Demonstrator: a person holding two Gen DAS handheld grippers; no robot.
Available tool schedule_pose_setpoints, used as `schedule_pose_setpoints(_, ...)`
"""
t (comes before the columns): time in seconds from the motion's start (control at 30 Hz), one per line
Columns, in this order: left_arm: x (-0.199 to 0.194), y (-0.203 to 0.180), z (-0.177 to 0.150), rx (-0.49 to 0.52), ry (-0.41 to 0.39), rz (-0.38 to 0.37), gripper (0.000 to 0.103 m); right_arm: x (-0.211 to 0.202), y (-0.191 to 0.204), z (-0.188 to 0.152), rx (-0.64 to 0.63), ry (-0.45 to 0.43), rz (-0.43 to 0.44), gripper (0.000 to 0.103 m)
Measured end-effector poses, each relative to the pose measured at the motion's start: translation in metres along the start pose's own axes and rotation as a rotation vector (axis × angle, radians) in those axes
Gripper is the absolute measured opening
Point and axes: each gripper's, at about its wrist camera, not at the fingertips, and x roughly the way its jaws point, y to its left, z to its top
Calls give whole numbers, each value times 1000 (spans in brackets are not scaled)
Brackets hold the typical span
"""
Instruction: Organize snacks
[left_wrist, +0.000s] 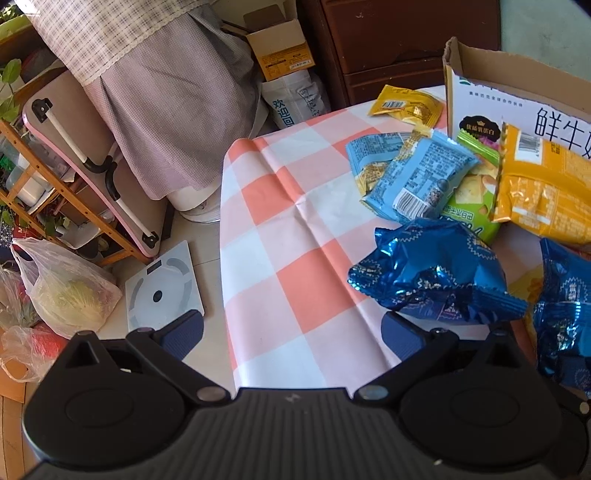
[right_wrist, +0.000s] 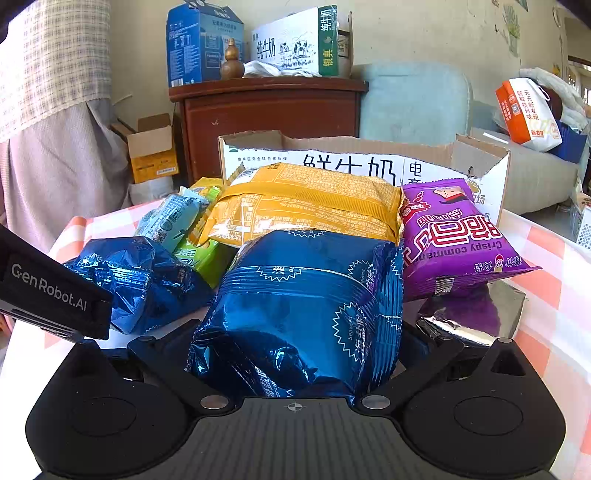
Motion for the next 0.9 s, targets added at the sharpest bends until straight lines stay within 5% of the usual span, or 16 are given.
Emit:
schedule_pose_setpoints(0.37, -34, -6, -12, 77, -39, -78, 102, -30, -11, 5, -188, 246, 158, 103)
schedule_pose_setpoints(0.57, -57, 8, -13, 52, -64, -130, 102, -62, -23, 16, -200, 255, 158, 103)
schedule_pose_setpoints(0.9, -81, 23, 0, 35, -73, -182, 102, -79, -49, 81, -156, 316, 184, 103)
